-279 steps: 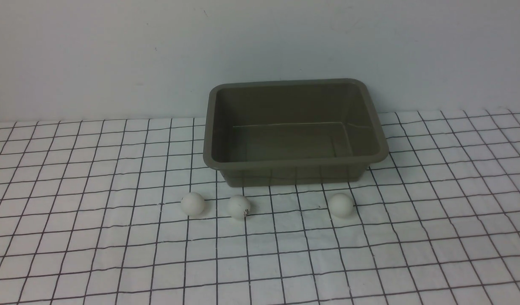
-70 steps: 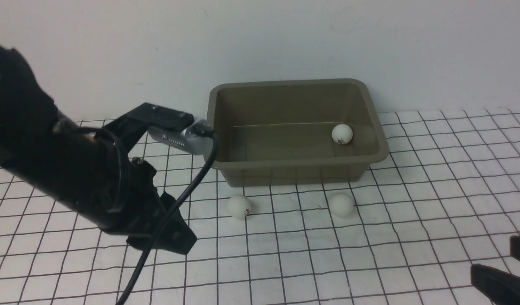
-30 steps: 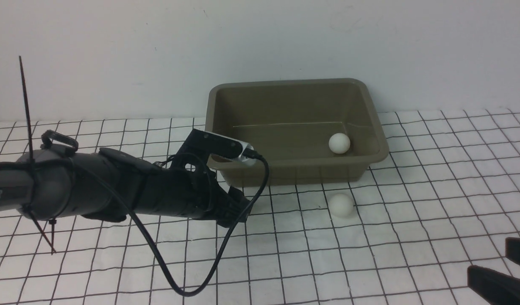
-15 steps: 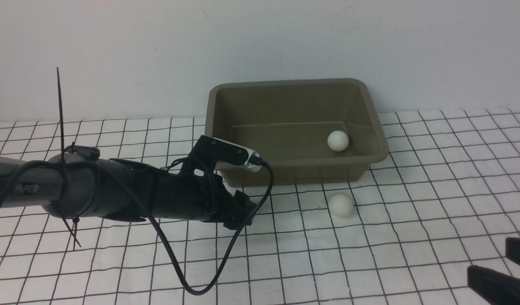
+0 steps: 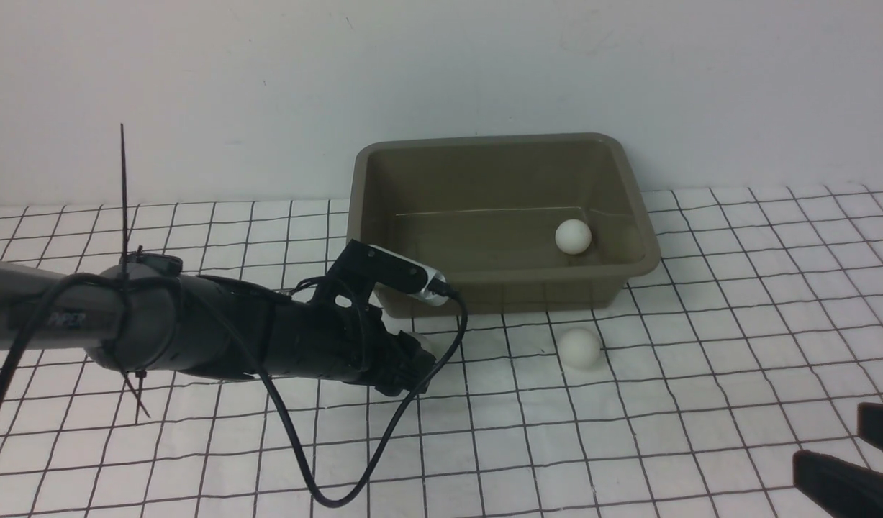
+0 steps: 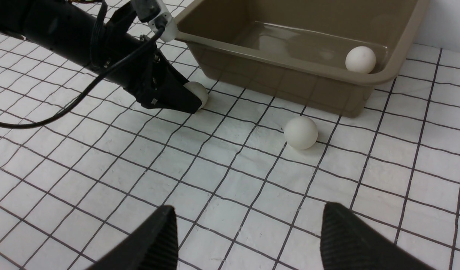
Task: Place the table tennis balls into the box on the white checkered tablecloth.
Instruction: 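Reach for and grasp a ping pong ball on the table beside the basket, then drop the ball into the bin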
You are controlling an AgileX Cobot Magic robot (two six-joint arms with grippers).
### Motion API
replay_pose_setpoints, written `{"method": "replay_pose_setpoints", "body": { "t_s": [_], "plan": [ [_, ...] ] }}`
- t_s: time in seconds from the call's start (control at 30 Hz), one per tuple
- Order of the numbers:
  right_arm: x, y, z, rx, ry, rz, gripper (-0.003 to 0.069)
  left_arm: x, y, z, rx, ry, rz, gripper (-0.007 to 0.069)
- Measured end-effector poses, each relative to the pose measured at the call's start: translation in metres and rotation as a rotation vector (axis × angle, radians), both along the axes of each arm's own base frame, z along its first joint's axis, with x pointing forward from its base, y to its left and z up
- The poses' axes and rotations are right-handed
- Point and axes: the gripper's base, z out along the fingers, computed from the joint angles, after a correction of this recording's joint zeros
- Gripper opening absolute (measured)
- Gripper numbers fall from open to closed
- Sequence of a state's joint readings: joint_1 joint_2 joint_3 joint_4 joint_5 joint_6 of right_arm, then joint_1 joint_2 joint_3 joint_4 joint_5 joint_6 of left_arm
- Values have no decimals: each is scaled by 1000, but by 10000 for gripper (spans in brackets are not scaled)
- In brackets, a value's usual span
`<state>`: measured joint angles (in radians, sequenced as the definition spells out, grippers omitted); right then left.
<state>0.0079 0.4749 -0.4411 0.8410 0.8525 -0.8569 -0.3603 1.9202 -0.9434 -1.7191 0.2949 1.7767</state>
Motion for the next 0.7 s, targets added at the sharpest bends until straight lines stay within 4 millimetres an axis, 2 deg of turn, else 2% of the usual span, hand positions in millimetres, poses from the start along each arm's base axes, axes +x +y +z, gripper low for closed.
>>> {"method": "replay_pose_setpoints", "body": {
  "t_s": [0.07,0.1,0.2,0.23,0.33,0.43,0.53,0.6,0.7],
  "plan": [
    [0,0,0,0,0,0,462,-5,-1,7,-33,-5,-22,349],
    [0,0,0,0,0,0,462,-12,-5,19,-92,-16,-69,349],
    [0,0,0,-1,-4,-3,462,-19,-12,35,-178,-35,-151,349],
    [0,0,0,-1,-6,-5,462,-24,-17,49,-241,-57,-206,349],
    [1,0,1,0,-8,-6,462,-23,-21,63,-276,-98,-246,349],
    [0,0,0,-1,-1,1,462,-8,-21,73,-221,-181,-232,349],
    [-1,0,0,-1,5,8,462,18,-18,79,-70,-307,-192,349],
    [0,0,0,-2,4,7,462,28,-18,83,-31,-352,-186,349],
    [0,0,0,-6,-3,6,462,44,-19,84,40,-410,-180,349]
  ]
}}
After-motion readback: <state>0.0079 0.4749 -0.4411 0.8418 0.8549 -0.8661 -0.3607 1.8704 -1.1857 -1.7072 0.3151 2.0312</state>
